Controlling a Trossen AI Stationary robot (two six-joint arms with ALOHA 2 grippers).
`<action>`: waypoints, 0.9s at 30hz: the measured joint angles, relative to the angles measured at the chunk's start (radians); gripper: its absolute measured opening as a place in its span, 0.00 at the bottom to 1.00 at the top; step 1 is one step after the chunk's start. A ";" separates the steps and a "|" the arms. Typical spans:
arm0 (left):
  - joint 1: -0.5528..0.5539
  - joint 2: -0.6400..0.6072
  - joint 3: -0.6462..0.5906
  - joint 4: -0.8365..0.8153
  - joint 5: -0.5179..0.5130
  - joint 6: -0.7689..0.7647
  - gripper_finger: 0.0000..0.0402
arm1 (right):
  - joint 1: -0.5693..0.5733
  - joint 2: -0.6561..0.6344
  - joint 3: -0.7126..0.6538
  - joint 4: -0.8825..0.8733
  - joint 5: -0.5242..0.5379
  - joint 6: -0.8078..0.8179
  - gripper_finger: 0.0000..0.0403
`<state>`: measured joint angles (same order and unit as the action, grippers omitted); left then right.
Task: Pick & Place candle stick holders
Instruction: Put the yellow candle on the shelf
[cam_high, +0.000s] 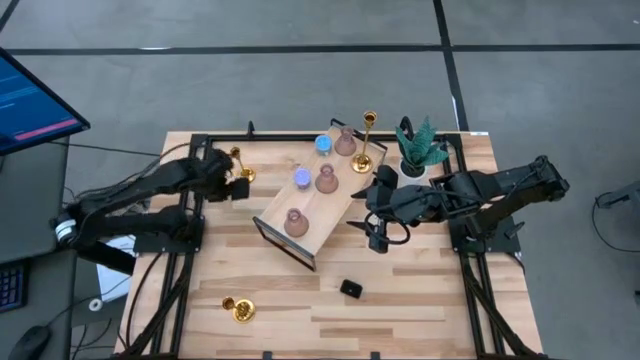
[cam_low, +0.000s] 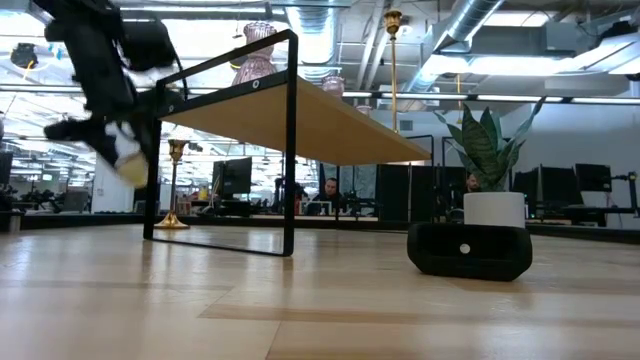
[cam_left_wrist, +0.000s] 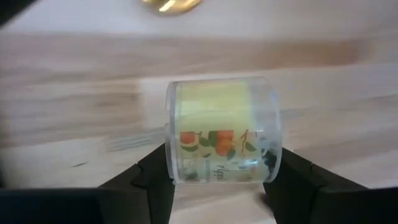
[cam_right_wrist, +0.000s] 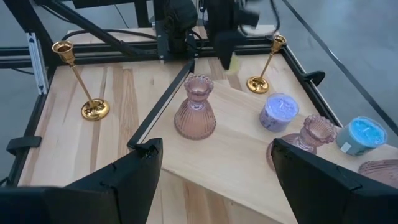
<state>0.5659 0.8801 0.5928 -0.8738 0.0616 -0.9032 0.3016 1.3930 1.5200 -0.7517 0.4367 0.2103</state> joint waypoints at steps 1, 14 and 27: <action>0.000 -0.034 0.014 0.002 0.006 -0.007 0.49 | 0.000 0.000 0.000 0.000 0.000 0.001 0.72; 0.000 -0.349 0.108 0.275 0.264 -0.072 0.50 | -0.001 0.000 0.000 0.004 0.000 0.001 0.72; -0.013 -0.198 0.081 0.342 0.423 0.033 0.50 | 0.007 0.000 0.000 0.006 -0.045 0.027 0.72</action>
<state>0.5525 0.6817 0.6742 -0.5320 0.4842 -0.8698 0.3087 1.3930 1.5196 -0.7460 0.3919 0.2378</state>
